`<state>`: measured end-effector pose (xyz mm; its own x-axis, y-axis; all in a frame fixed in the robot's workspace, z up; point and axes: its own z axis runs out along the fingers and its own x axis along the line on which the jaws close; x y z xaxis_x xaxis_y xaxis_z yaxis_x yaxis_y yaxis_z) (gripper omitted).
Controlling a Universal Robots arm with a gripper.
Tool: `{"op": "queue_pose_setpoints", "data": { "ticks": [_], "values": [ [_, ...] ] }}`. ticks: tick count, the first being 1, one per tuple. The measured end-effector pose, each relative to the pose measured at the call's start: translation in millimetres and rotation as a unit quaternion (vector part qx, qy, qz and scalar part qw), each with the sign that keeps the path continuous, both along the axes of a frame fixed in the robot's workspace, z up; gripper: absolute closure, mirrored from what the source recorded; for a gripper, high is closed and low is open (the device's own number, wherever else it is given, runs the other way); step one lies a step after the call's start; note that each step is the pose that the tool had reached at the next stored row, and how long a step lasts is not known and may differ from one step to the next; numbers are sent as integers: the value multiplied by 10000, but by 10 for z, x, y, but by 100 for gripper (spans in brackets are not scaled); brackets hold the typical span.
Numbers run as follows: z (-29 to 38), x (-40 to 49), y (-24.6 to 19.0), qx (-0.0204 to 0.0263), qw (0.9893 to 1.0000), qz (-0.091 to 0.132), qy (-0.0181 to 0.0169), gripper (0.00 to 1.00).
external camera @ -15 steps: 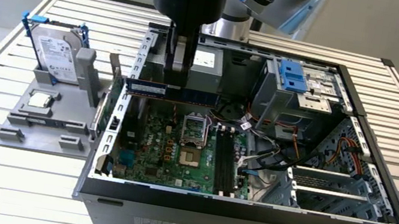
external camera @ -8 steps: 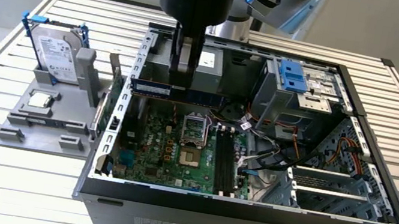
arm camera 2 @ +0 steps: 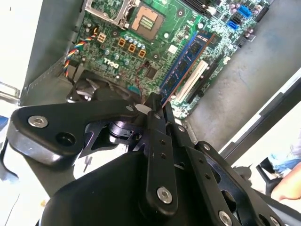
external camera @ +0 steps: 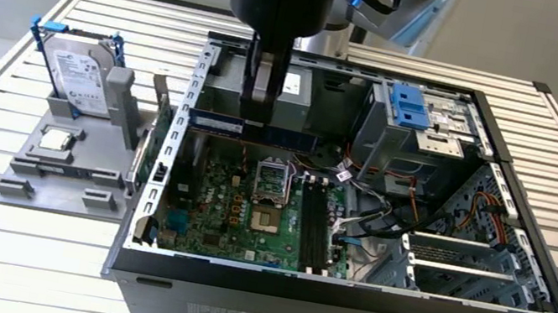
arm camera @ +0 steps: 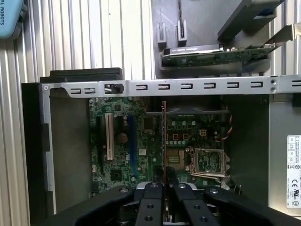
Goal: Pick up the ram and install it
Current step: 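Pick up the ram and move it above insertion slot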
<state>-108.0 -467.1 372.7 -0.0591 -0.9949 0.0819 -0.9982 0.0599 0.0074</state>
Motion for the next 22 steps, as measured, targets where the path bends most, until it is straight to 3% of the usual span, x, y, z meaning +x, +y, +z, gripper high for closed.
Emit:
{"op": "queue_pose_setpoints", "data": {
  "ticks": [22],
  "values": [
    [0,185,0,-5,9990,-453,0,100]
  ]
}}
